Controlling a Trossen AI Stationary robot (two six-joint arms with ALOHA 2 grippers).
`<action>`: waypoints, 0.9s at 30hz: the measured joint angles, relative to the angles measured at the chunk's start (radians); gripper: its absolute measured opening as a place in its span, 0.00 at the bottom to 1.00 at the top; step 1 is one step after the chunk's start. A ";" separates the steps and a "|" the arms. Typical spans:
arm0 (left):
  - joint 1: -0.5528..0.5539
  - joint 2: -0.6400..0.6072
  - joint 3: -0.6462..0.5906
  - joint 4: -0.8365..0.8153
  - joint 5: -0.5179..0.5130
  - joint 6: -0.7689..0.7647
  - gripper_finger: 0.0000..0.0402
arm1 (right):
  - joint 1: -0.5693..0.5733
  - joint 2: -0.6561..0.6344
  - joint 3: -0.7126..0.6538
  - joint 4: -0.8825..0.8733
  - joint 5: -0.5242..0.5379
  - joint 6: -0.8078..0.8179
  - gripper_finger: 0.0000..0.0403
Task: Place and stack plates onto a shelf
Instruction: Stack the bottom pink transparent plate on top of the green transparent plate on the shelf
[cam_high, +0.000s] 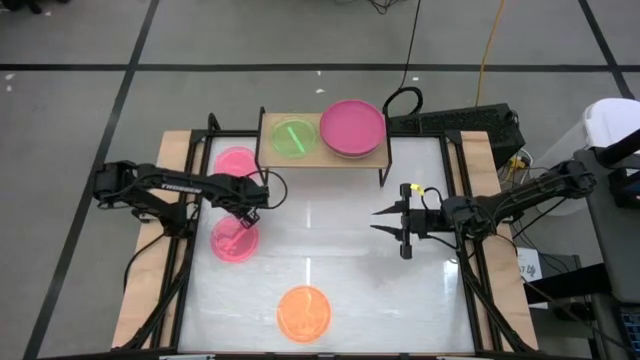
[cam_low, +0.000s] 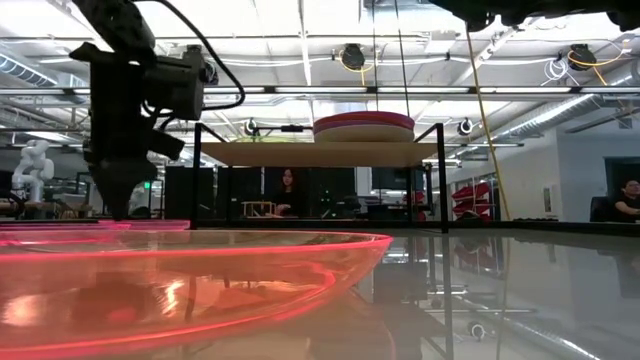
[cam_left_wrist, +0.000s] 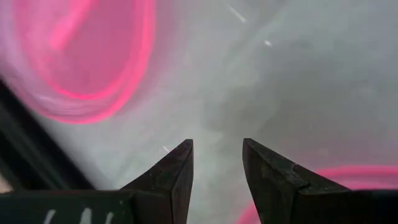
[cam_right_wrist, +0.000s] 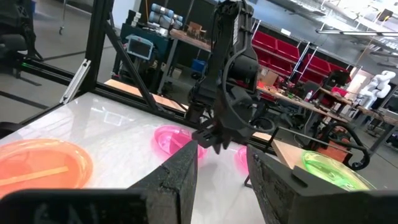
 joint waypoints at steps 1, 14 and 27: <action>-0.003 0.000 0.000 0.001 0.022 0.005 0.36 | 0.000 0.000 0.000 0.000 0.000 0.000 0.30; -0.029 -0.003 0.002 -0.010 0.283 0.207 0.36 | 0.000 0.001 0.001 -0.030 0.001 0.003 0.30; -0.029 -0.018 0.125 -0.031 0.404 0.359 0.36 | -0.002 0.001 0.001 -0.030 0.051 -0.003 0.30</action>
